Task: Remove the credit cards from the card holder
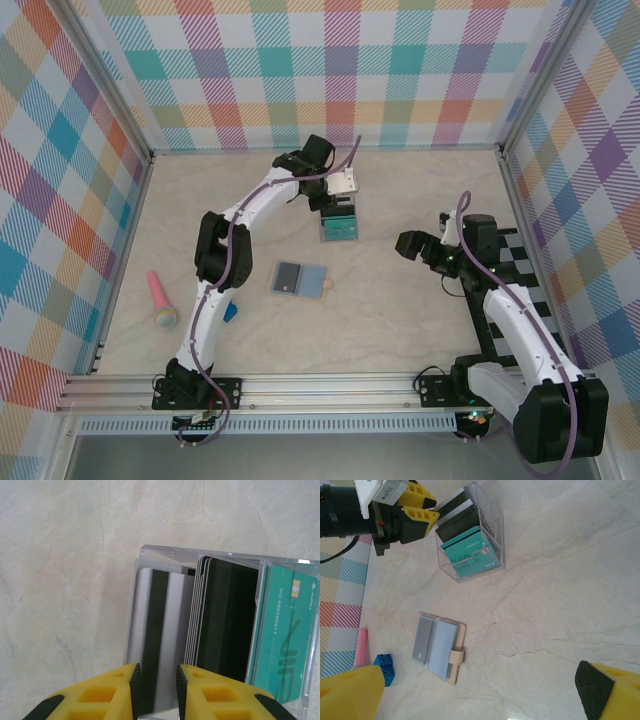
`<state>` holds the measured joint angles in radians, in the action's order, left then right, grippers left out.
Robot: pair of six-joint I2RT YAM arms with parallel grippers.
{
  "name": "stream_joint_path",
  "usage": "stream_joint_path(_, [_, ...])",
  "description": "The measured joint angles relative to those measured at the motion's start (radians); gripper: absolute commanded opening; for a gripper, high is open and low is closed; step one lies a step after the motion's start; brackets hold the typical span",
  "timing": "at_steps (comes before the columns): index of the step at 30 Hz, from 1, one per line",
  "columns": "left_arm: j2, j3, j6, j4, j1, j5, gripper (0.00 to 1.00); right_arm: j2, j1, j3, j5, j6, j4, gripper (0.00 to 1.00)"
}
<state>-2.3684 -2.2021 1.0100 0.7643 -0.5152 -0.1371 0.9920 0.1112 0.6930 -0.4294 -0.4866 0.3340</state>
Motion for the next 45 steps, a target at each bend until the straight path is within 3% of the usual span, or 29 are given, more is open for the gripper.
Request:
stream_joint_path(7, [0.000, -0.001, -0.042, -0.035, 0.000, 0.000, 0.32, 0.002, 0.000, 0.000, -0.003, -0.003, 0.000, 1.00])
stream_joint_path(13, [0.019, 0.015, -0.173, -0.085, 0.003, -0.003, 0.40, 0.006, 0.000, 0.000, -0.007, -0.003, 0.000, 1.00])
stream_joint_path(16, [0.107, 0.118, -0.282, -0.151, 0.008, -0.003, 0.43, 0.017, 0.000, 0.000, -0.015, -0.003, 0.001, 1.00])
stream_joint_path(22, [0.439, 0.473, -0.520, -0.343, 0.025, 0.005, 0.55, 0.045, 0.052, 0.002, 0.000, -0.004, 0.001, 0.97])
stream_joint_path(27, [0.697, 0.749, -0.728, -0.492, 0.039, 0.054, 0.67, 0.129, 0.193, 0.042, 0.063, -0.016, 0.005, 0.92])
stream_joint_path(32, [0.824, 0.935, -0.932, -0.526, 0.083, 0.115, 0.78, 0.267, 0.377, 0.137, 0.153, -0.045, 0.003, 0.84])
stream_joint_path(36, [0.917, 1.096, -1.093, -0.504, 0.122, 0.192, 0.84, 0.419, 0.521, 0.248, 0.230, -0.075, 0.005, 0.75])
stream_joint_path(45, [1.110, 1.273, -1.352, -0.342, 0.139, 0.349, 0.99, 0.786, 0.783, 0.542, 0.387, -0.109, 0.071, 0.72])
